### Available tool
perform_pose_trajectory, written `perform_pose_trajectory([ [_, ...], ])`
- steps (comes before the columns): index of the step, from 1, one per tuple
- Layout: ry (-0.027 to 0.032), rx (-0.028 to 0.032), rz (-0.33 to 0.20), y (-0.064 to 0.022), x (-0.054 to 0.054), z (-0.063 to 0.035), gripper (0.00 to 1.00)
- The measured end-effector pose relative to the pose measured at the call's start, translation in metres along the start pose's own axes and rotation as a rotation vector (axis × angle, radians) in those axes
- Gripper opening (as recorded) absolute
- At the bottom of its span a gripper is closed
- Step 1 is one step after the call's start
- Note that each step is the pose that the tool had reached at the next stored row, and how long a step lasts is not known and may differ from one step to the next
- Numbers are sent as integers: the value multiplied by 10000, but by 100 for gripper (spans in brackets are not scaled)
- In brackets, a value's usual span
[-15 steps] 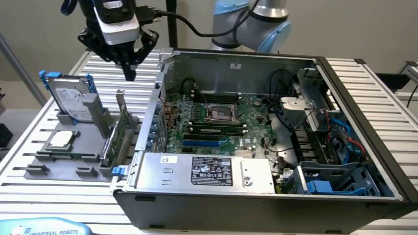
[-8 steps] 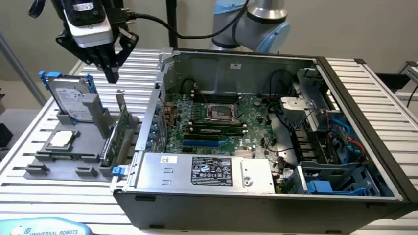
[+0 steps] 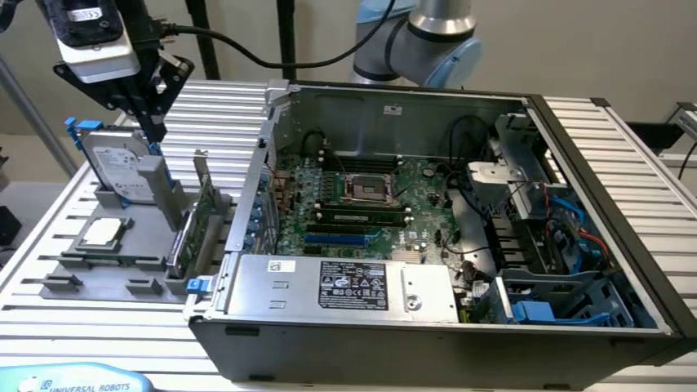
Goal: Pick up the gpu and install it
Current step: 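Reach for the gpu, then pick up the gpu and move the gpu toward the slot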
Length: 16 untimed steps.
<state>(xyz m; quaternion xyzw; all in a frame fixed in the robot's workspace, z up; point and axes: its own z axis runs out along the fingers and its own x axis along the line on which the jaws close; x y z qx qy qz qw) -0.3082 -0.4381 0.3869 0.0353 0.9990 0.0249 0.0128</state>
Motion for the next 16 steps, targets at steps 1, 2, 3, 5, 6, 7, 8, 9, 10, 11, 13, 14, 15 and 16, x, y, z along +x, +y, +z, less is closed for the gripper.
perform_pose_trajectory([
  [1, -1, 0, 1, -2, 22, 1, 11],
  [2, 0, 0, 1, -2, 27, 0, 11],
  [3, 0, 0, 0, -2, 27, 0, 11],
  [5, 0, 1, 0, -2, 27, 0, 11],
  [6, 1, 0, 0, -2, 27, 0, 11],
  [7, 1, 0, -1, -2, 27, 0, 11],
  [8, 0, 0, 0, -2, 27, 0, 11],
  [9, 1, 1, 0, -2, 28, 0, 11],
  [10, 1, 1, 0, -2, 27, 0, 11],
  [11, 0, 0, 0, -2, 27, 0, 11],
  [13, 1, 0, 0, -2, 27, 0, 11],
  [14, 1, 0, 0, -2, 27, 0, 11],
  [15, 1, 0, -1, -2, 27, 0, 11],
  [16, 1, 0, 0, -2, 27, 0, 12],
])
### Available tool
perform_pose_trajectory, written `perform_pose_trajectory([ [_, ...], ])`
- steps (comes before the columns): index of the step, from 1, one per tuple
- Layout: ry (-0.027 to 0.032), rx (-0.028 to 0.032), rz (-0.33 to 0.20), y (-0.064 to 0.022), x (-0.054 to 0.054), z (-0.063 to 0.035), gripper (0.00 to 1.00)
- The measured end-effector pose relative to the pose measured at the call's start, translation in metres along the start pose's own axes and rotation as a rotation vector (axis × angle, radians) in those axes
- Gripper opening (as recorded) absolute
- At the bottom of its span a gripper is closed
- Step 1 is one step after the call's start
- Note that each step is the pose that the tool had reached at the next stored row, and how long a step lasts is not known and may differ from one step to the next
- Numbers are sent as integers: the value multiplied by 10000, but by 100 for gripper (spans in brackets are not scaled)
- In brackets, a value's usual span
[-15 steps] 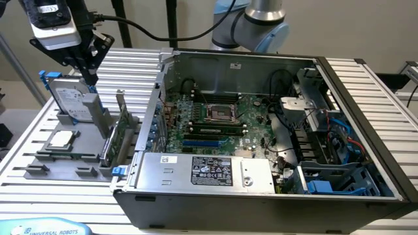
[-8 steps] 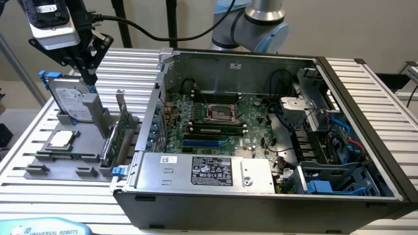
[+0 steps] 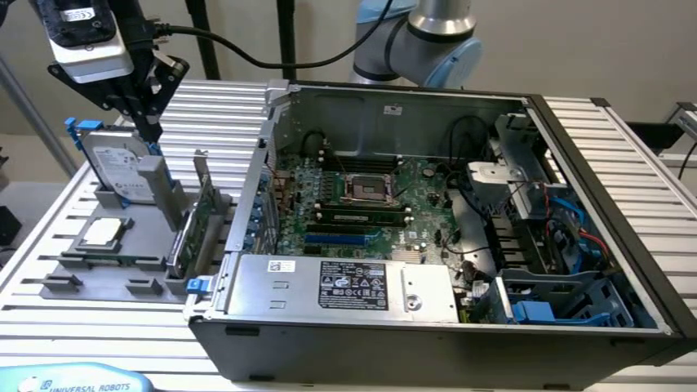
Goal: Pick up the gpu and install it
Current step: 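Pick up the gpu and move the gpu toward the slot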
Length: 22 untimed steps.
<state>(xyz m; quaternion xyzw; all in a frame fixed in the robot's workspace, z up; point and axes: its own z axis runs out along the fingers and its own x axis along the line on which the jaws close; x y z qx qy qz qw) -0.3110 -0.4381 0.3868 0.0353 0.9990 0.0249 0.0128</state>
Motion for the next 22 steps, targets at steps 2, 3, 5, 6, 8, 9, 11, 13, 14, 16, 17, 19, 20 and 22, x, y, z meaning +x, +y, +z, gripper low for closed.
perform_pose_trajectory([
  [2, 0, 0, 0, 0, 0, 0, 18],
  [3, 0, 0, 0, 0, 0, 0, 24],
  [5, 1, 0, 0, 0, 0, 0, 30],
  [6, 1, 2, 0, 0, 0, 0, 36],
  [8, 1, 3, 0, 0, 0, 1, 42],
  [9, 0, 4, 0, 0, 0, 5, 42],
  [11, -8, 4, -1, -2, 1, 29, 48],
  [13, -12, 9, -1, -3, 2, 64, 48],
  [14, -13, 11, -1, -4, 2, 82, 48],
  [16, -12, 14, -2, -6, 3, 118, 48],
  [17, -12, 14, -1, -7, 3, 136, 48],
  [19, -13, 13, -1, -9, 4, 174, 48],
  [20, -13, 13, -1, -10, 5, 191, 48],
  [22, -12, 14, -1, -12, 6, 227, 48],
])
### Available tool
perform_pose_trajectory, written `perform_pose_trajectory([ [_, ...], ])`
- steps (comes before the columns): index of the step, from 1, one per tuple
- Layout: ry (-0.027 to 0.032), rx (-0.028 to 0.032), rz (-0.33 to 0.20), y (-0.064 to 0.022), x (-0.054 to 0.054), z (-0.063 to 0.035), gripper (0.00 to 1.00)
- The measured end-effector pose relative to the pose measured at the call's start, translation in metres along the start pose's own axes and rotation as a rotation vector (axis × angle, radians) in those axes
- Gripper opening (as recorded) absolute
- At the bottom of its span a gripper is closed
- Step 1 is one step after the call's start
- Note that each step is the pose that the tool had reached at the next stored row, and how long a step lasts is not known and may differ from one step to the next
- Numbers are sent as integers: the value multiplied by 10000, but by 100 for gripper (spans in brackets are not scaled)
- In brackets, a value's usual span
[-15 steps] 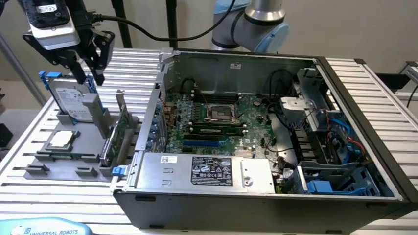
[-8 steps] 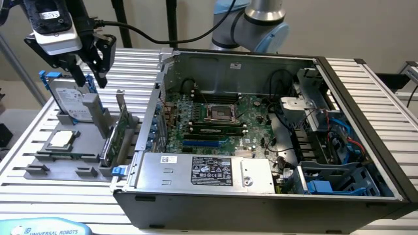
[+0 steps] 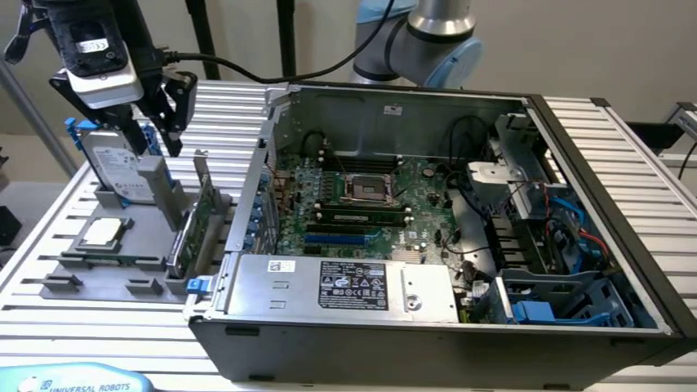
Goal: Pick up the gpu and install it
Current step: 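Pick up the gpu and move the gpu toward the slot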
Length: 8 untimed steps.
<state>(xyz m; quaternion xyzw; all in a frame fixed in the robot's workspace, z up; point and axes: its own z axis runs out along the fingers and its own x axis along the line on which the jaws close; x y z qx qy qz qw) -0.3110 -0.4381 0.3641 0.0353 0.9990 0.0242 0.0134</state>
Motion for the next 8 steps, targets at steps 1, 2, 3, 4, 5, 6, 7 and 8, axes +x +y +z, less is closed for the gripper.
perform_pose_trajectory([
  [1, 0, 0, 0, -1, 0, 18, 48],
  [2, -1, -1, 0, -2, 1, 36, 48],
  [3, 0, 0, 0, -3, 1, 55, 48],
  [4, 0, 0, 0, -4, 2, 73, 48],
  [5, -1, -1, 0, -4, 2, 92, 48],
  [6, -1, -2, 0, -5, 3, 110, 48],
  [7, -1, -1, 0, -6, 3, 128, 48],
  [8, 0, -1, 0, -7, 4, 145, 48],
])
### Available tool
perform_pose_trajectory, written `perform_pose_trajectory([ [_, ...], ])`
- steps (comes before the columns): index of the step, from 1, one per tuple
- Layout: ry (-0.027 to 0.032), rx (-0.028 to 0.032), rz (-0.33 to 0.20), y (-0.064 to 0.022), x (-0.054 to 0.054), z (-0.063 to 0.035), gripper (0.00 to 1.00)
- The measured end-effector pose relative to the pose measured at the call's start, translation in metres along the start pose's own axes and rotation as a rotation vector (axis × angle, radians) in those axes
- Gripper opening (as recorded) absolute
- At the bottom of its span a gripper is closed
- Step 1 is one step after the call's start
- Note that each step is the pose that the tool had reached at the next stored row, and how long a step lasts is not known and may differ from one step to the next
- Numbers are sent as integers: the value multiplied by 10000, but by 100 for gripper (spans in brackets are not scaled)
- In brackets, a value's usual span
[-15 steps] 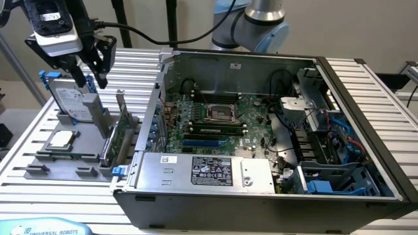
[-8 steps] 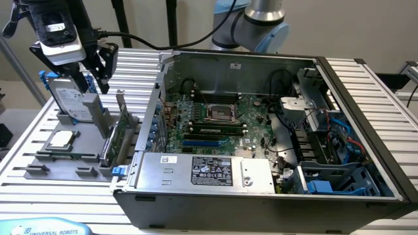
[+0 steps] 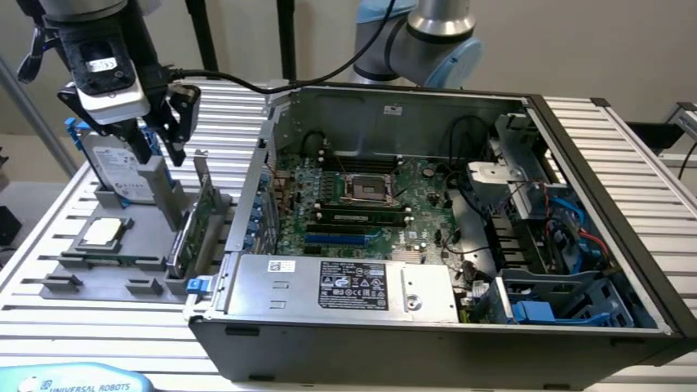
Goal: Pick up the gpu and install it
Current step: 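Pick up the gpu and move the gpu toward the slot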
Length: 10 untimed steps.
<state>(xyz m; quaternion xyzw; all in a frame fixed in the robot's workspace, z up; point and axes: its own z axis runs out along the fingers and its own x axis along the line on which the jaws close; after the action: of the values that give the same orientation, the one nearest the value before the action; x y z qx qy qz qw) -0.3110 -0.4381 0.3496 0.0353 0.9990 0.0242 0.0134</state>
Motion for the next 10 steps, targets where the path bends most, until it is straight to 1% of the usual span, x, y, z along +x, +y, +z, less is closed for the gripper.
perform_pose_trajectory([
  [10, 0, -1, 0, -25, 3, 181, 48],
])
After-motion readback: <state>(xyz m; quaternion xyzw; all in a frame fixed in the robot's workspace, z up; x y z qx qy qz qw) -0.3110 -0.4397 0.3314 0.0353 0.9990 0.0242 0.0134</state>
